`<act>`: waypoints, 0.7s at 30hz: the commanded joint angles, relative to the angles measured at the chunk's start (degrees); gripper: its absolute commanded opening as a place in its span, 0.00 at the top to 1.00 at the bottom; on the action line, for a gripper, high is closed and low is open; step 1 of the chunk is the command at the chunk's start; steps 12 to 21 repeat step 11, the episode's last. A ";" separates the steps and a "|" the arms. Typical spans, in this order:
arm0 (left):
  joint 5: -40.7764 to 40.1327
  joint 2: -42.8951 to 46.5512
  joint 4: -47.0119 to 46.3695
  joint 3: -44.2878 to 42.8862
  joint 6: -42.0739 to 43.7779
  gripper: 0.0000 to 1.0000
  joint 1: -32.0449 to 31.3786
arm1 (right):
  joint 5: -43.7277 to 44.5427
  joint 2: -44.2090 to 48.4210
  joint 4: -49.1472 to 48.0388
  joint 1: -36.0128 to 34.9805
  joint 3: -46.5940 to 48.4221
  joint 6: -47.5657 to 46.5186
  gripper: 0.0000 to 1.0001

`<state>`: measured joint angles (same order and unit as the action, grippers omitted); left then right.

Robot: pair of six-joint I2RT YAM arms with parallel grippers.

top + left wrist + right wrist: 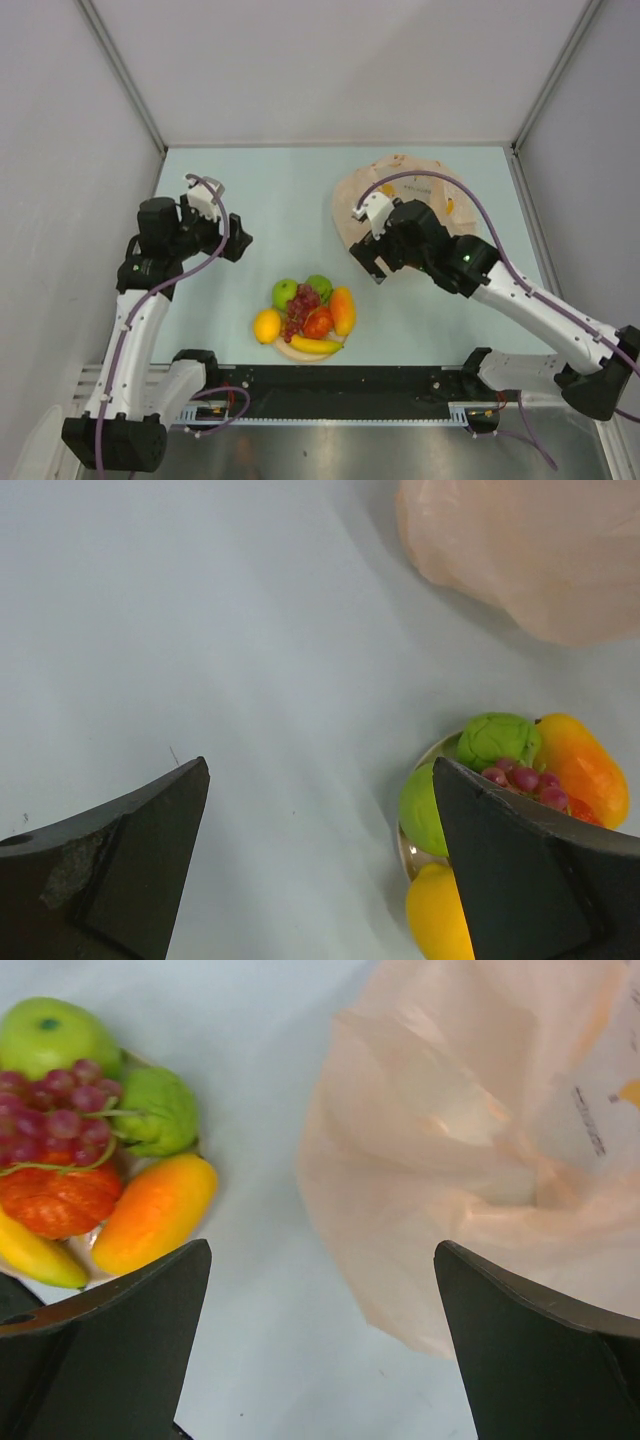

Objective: Take the fake fruits out of the plastic bag
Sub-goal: Reset both arms

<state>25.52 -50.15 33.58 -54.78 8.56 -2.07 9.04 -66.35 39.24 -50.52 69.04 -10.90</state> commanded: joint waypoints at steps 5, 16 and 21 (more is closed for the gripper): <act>-1.79 -2.84 -2.82 -1.82 -0.03 0.00 1.10 | -5.25 7.37 -0.57 15.43 -3.47 5.00 0.00; -1.00 -4.60 -4.75 -1.29 -0.73 0.00 1.01 | -7.45 8.51 1.01 18.97 -3.91 5.45 0.00; -1.00 -4.60 -4.75 -1.29 -0.73 0.00 1.01 | -7.45 8.51 1.01 18.97 -3.91 5.45 0.00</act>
